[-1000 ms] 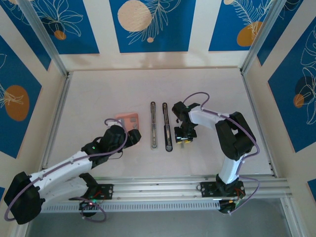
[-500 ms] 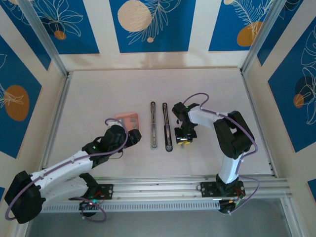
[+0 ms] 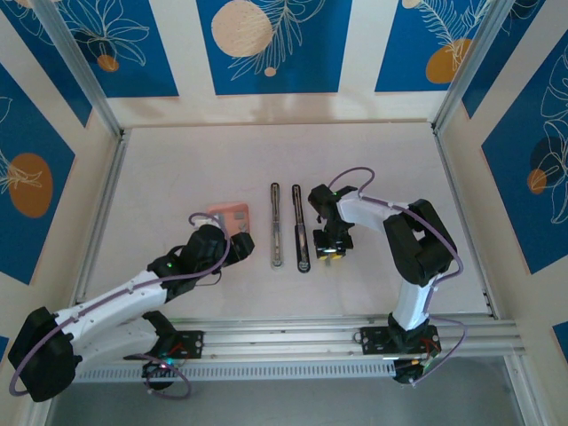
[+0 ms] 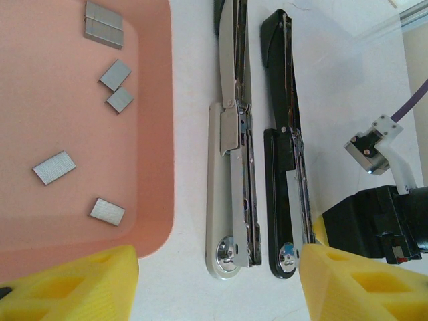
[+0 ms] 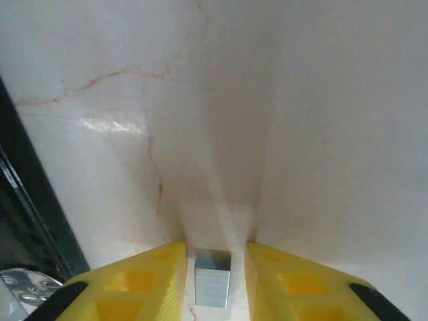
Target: Load the staples into the stapler
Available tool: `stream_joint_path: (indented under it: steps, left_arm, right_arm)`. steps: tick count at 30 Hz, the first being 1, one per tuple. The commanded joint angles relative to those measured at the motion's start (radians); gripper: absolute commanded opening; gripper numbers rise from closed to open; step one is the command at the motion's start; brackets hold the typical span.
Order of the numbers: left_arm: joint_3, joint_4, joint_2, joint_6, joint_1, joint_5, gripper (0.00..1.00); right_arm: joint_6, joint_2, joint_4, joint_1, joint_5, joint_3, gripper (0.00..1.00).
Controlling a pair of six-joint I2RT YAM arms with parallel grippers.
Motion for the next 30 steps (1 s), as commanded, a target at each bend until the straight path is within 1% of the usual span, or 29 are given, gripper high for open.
stream_joint_path:
  steps: [1,9,17,22,30]
  left_arm:
    - [-0.003,0.003,0.004,0.028,0.012,0.013,0.65]
    - [-0.006,0.004,0.001,0.031,0.012,0.016,0.65]
    - [-0.006,0.002,-0.005,0.034,0.012,0.014,0.65]
    - [-0.006,0.002,-0.004,0.036,0.012,0.015,0.65]
    - [-0.006,0.003,-0.005,0.039,0.012,0.017,0.65]
  right_arm:
    - [0.031,0.007,-0.065,0.019,-0.044,-0.020,0.29]
    - [0.046,0.017,-0.062,0.031,-0.047,-0.022,0.26]
    - [0.071,0.011,-0.085,0.041,-0.034,-0.018,0.27]
    - [0.083,0.010,-0.090,0.049,-0.031,-0.018,0.23]
    - [0.104,0.002,-0.093,0.063,-0.018,-0.022,0.20]
